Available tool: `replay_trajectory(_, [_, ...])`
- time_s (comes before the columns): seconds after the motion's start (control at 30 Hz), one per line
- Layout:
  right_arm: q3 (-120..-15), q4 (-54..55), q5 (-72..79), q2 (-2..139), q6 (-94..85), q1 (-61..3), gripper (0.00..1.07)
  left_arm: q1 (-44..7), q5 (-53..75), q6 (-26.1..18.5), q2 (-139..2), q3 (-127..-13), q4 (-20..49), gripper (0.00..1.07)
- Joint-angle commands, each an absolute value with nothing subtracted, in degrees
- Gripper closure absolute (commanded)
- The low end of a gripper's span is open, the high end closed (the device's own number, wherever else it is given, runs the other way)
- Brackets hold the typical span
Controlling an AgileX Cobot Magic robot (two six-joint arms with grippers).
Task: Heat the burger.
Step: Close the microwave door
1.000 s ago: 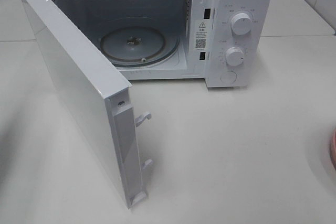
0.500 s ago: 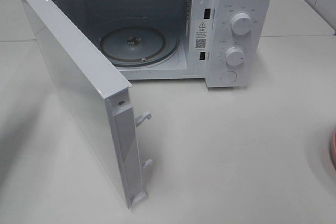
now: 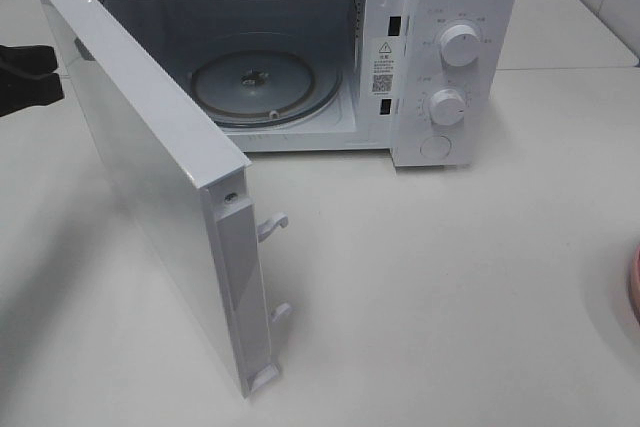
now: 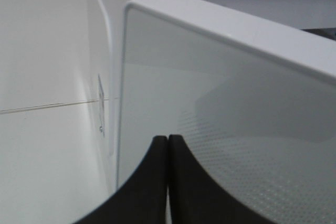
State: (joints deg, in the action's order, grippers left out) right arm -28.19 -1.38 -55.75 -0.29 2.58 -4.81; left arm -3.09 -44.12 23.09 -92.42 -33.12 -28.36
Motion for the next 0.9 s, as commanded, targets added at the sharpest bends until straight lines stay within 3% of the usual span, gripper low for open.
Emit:
replay_trajectory(0.03, [-28.07,-1.26,-55.00,-2.23,2.12,-4.47,0.31,-6.19,-44.29,21.37,-93.74,-34.84,-25.95,1.07])
replay_trajectory(0.53, [-28.07,-1.26,-55.00,-2.23,2.12,-4.47,0.31,-14.44,-42.91,17.99,-96.60,-37.59,-18.85,1.07])
replay_trajectory(0.9, [-28.07,-1.26,-55.00,-2.23,2.12,-4.47,0.31,-17.53,-42.86,16.96,-98.32,-37.76,-13.87,1.07])
